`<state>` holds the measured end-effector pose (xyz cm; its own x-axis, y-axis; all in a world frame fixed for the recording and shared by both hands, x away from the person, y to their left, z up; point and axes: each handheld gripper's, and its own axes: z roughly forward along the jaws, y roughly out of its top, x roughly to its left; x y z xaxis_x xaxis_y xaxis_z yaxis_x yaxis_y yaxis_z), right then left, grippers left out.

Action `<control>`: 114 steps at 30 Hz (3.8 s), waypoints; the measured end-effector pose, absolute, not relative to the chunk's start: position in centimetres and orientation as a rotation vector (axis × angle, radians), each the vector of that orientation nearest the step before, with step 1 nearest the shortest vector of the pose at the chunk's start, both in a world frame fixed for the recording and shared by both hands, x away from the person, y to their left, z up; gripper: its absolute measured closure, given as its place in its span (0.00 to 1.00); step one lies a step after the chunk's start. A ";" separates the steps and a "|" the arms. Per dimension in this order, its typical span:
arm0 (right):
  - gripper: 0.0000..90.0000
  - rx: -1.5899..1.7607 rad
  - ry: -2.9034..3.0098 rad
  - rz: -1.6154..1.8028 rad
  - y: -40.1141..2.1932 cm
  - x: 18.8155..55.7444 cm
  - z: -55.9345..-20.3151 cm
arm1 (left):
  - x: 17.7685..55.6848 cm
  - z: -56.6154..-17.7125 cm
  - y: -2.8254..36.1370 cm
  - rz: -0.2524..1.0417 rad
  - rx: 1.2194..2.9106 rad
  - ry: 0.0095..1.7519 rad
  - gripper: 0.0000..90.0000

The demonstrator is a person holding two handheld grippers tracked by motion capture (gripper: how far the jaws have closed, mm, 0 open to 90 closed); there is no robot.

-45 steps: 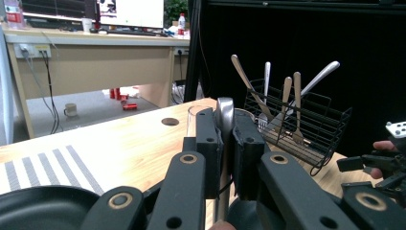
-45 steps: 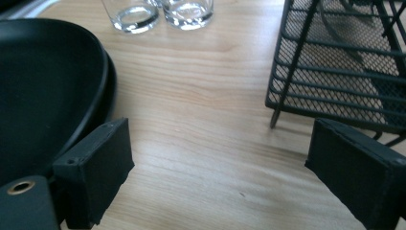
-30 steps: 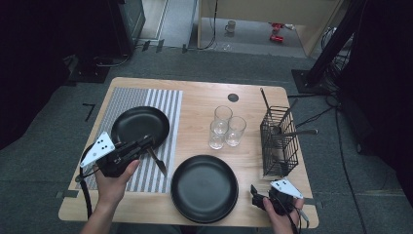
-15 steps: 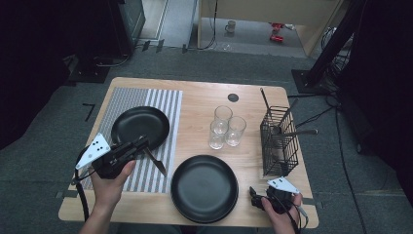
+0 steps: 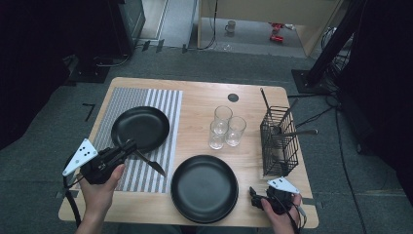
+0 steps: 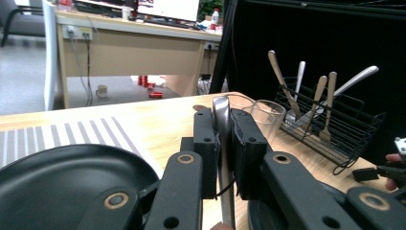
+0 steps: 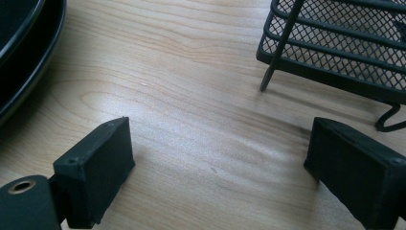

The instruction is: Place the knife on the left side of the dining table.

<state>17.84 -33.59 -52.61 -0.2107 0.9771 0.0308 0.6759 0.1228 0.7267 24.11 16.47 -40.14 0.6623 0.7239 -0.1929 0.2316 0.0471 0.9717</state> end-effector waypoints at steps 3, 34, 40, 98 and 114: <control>0.10 1.593 1.947 0.868 -33.6 17.8 -52.6 | 24.1 -40.4 17.1 0.456 1.507 0.854 0.92; 0.10 1.593 1.949 0.867 -33.6 17.8 -52.6 | 24.3 -45.5 23.3 0.492 1.435 1.073 0.78; 0.10 1.592 1.950 0.867 -33.6 17.8 -52.6 | 24.3 -46.6 24.2 0.479 1.420 1.116 0.76; 0.10 1.590 1.952 0.868 -33.6 17.8 -52.6 | 26.7 -51.7 21.1 0.590 1.911 1.339 0.55; 0.10 1.590 1.952 0.869 -33.6 17.8 -52.6 | 26.1 -51.6 20.8 0.600 1.901 1.338 0.54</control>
